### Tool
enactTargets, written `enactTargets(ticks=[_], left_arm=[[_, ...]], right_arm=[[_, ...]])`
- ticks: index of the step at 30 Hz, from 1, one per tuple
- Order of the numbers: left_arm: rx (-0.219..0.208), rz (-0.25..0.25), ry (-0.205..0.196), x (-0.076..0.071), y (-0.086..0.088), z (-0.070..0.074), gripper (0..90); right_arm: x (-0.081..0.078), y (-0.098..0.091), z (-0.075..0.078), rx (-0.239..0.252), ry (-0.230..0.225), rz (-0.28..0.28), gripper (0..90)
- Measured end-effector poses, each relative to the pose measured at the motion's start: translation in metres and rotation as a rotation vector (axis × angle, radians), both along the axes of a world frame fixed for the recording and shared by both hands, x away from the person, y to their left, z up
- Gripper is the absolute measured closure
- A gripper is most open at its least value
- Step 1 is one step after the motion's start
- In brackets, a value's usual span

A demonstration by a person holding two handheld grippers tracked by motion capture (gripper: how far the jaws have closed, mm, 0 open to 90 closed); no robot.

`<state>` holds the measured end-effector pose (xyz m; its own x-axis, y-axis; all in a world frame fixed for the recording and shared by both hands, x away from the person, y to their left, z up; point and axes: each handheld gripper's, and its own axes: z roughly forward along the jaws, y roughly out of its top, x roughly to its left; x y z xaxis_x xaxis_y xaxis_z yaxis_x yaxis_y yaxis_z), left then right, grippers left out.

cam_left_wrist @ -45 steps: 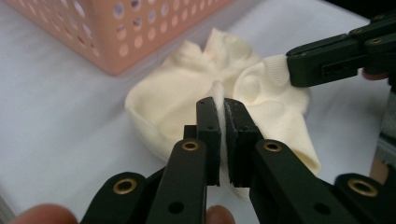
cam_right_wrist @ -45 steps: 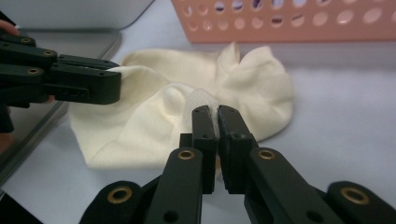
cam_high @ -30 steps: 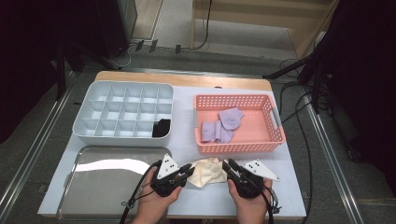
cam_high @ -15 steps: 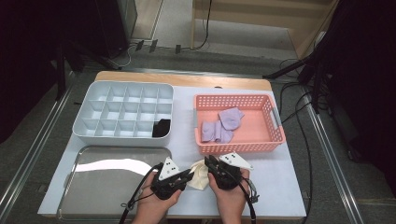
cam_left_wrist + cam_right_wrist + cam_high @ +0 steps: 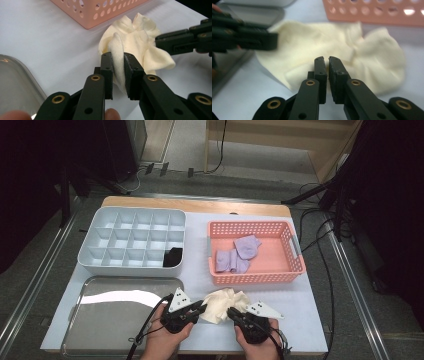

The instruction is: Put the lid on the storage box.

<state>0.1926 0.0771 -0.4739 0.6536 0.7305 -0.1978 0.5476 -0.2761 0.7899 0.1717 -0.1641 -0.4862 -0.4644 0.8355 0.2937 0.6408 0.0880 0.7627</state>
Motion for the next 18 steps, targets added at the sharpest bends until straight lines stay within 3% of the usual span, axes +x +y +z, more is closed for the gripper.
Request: enactTargets(ticks=[7, 13, 16, 18], left_arm=[[-0.009, 0.008, 0.002, 0.001, 0.003, 0.001, 77.9], [-0.033, 0.011, 0.001, 0.002, 0.004, 0.002, 71.6], [-0.030, 0.007, -0.005, 0.001, 0.004, 0.003, 73.7], [-0.025, 0.001, -0.002, 0.001, 0.003, 0.003, 78.2]], right_arm=[[-0.012, -0.018, -0.005, 0.009, -0.001, -0.060, 76.7], [-0.021, -0.023, -0.002, 0.104, -0.006, -0.122, 63.5], [-0.021, -0.017, -0.005, 0.103, 0.008, -0.130, 62.0], [-0.021, -0.011, -0.009, 0.061, 0.023, -0.126, 65.7]])
